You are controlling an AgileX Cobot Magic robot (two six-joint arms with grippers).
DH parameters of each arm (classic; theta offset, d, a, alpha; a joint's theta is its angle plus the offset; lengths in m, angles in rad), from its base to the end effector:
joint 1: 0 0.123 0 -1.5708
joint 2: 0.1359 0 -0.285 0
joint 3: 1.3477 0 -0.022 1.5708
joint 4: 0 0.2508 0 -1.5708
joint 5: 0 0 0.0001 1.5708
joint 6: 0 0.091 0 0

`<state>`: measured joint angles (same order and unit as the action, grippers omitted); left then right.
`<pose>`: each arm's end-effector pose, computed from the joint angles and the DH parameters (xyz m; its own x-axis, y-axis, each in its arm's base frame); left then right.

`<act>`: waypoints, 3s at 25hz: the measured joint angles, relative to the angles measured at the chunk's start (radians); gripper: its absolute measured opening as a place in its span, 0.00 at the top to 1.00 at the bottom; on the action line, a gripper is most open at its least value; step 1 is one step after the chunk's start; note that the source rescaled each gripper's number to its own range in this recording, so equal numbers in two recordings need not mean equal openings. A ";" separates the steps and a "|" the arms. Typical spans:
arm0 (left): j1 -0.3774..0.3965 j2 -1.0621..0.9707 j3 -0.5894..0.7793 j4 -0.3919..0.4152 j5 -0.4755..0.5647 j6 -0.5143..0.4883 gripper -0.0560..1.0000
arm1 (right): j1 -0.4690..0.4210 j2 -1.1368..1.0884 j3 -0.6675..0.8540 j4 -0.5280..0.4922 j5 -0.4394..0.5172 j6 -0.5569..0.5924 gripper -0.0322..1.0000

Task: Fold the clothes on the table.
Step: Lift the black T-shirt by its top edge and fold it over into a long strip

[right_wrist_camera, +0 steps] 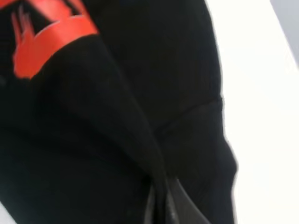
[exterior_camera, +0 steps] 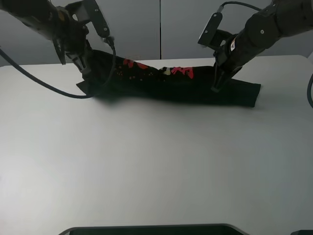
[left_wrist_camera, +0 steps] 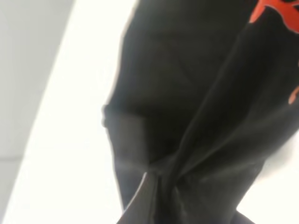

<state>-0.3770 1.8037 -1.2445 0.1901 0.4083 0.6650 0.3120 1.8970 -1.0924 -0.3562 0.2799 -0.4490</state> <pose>0.3691 -0.1388 0.2248 -0.2360 0.8919 -0.3858 0.7459 0.4207 0.5164 0.3652 0.1085 0.1545 -0.3739 -0.8653 -0.3338 -0.7417 0.4951 -0.4525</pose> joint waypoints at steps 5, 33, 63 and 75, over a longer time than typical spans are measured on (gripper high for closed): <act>0.000 0.013 -0.025 0.083 0.013 -0.007 0.94 | 0.000 0.000 0.000 -0.017 -0.014 0.025 0.96; -0.168 -0.004 -0.032 0.012 0.509 -0.008 0.94 | 0.013 -0.195 0.000 0.195 0.382 -0.207 0.96; -0.097 0.055 -0.032 0.057 0.201 0.016 0.94 | 0.017 -0.108 0.000 -0.217 0.266 0.192 0.96; -0.023 0.139 -0.032 0.054 0.011 0.016 0.94 | 0.018 0.066 0.000 -0.418 0.195 0.393 0.96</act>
<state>-0.4001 1.9427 -1.2763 0.2441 0.4191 0.6811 0.3296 1.9631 -1.0924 -0.7744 0.4749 -0.0563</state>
